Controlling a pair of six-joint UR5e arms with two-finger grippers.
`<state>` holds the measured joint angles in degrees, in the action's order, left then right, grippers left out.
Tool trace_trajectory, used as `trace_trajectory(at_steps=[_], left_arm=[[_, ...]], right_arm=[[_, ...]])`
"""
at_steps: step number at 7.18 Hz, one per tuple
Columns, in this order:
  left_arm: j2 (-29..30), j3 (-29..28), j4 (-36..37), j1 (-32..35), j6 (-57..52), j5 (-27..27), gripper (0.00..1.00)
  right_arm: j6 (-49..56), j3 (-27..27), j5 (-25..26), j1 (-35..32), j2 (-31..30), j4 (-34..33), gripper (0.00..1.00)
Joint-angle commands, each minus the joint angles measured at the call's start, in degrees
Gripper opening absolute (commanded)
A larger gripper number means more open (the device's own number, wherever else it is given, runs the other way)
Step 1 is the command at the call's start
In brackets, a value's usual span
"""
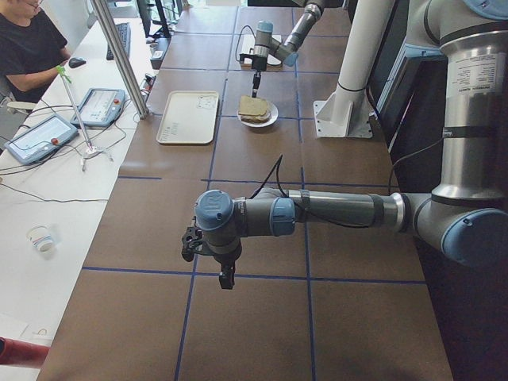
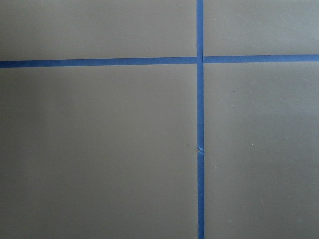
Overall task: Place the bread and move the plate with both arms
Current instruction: 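Lower the bread onto the egg toast and open the right gripper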
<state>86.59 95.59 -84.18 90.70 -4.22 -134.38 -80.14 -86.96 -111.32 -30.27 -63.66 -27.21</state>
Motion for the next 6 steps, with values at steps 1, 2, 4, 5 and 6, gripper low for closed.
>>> trace_trajectory(at_steps=[1, 2, 4, 5, 6], left_arm=[[0.16, 0.04, 0.07, 0.0, 0.0, 0.09, 1.0], [0.16, 0.12, 0.07, 0.0, 0.0, 0.09, 1.0], [0.16, 0.3, 0.07, 0.0, 0.0, 0.09, 1.0], [0.16, 0.3, 0.16, 0.0, 0.0, 0.09, 1.0], [0.16, 0.39, 0.16, 0.0, 0.0, 0.09, 1.0]], right_arm=[[1.04, 0.3, -0.13, 1.0, -0.15, -0.03, 0.0], [1.04, 0.3, -0.21, 1.35, -0.49, -0.03, 0.0], [1.13, 0.3, -0.39, 1.44, -0.93, 0.05, 0.01], [1.04, 0.3, -0.3, 1.44, -0.94, 0.23, 0.14], [0.95, 0.39, -0.82, 1.36, -0.94, 0.23, 0.47]])
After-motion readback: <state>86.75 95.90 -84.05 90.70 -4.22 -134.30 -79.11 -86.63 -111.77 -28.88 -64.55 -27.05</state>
